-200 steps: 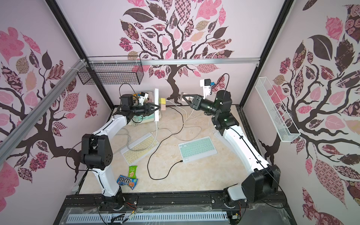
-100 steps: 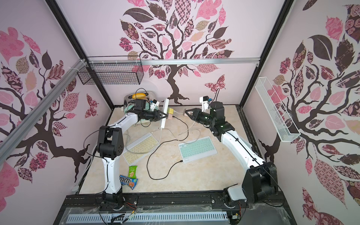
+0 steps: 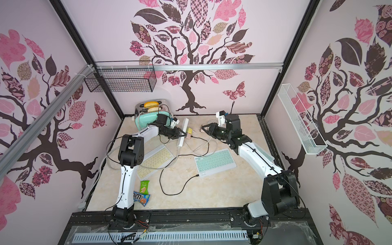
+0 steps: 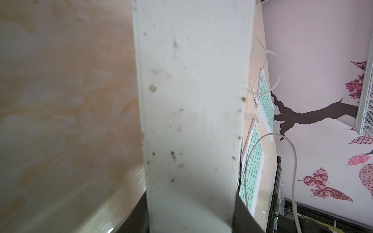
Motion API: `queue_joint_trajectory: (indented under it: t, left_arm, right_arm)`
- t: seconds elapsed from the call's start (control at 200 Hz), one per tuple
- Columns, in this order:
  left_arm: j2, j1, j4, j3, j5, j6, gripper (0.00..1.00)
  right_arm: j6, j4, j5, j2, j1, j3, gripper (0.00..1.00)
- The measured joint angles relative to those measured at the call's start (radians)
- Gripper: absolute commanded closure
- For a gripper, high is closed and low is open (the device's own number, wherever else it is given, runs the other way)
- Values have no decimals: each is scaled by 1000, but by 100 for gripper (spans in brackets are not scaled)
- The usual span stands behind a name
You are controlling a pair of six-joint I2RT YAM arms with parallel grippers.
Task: Unplug the wireless keyboard
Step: Place the socket at the center of the board.
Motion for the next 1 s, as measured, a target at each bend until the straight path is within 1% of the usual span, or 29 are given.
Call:
queue_joint_trajectory:
  t: [0.055, 0.085, 0.245, 0.43, 0.48, 0.515, 0.73, 0.855, 1.0]
  left_arm:
    - [6, 0, -5, 16, -9, 0, 48]
    - [6, 0, -5, 23, -16, 2, 46]
    - [6, 0, -12, 41, -48, 3, 39]
    - [6, 0, -36, 55, -71, 6, 35]
    - [6, 0, -40, 57, -77, 8, 31]
    - [5, 0, -43, 57, -83, 11, 27]
    - [-20, -2, -79, 57, -128, 54, 18]
    - [-97, -8, -109, 37, -188, 102, 18]
    - [-287, -27, -133, -98, -302, 173, 28]
  right_arm:
    - [-1, 0, 0, 10, 0, -9, 100]
    - [-3, 0, 0, 15, 0, -12, 100]
    - [-6, 3, -3, 33, 0, -20, 100]
    - [-7, 7, -7, 41, 0, -20, 100]
    - [-7, 9, -9, 43, 0, -20, 100]
    - [-8, 10, -10, 46, 0, -20, 100]
    - [-18, 11, -11, 53, 0, -21, 100]
    - [-26, 10, -10, 53, 0, -22, 100]
    - [-40, 10, -1, 52, 0, -34, 100]
